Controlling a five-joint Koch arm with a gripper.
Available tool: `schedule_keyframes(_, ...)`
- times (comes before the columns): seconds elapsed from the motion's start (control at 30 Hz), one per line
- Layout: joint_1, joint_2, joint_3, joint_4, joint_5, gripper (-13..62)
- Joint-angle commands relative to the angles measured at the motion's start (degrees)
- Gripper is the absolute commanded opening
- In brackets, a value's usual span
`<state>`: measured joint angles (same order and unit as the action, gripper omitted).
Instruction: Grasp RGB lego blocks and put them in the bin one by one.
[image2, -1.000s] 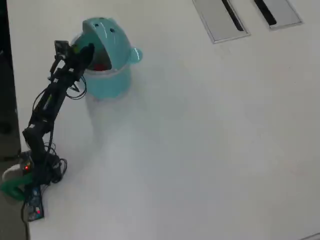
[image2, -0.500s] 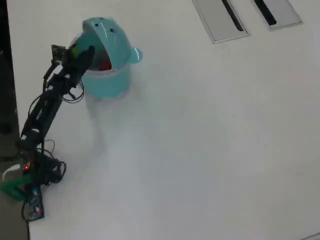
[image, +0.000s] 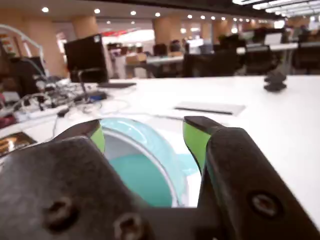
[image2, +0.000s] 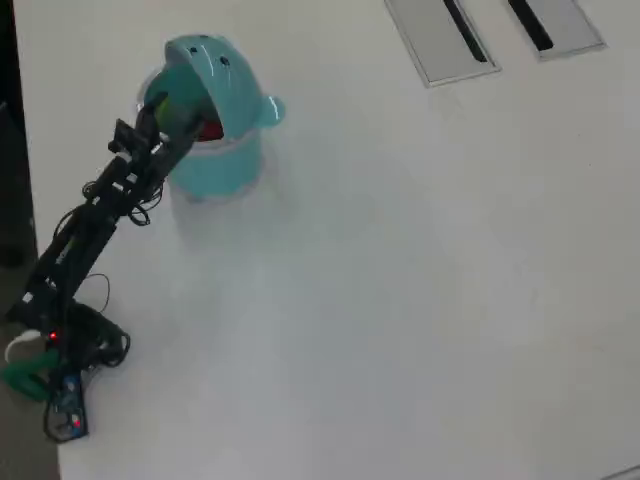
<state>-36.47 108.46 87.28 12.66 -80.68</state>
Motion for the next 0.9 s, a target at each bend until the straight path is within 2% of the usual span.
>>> schedule_keyframes(0.0,1.6,3.1,-1.6,-4.9,2.3,30.0)
schedule_keyframes(0.07,2.3,4.1,-0.6,-4.9,3.0,32.3)
schedule_keyframes(0.47,9.8,12.5,7.6,-5.6,25.8,32.4)
schedule_keyframes(0.87,22.9,18.6,21.4,-15.8,45.4,32.4)
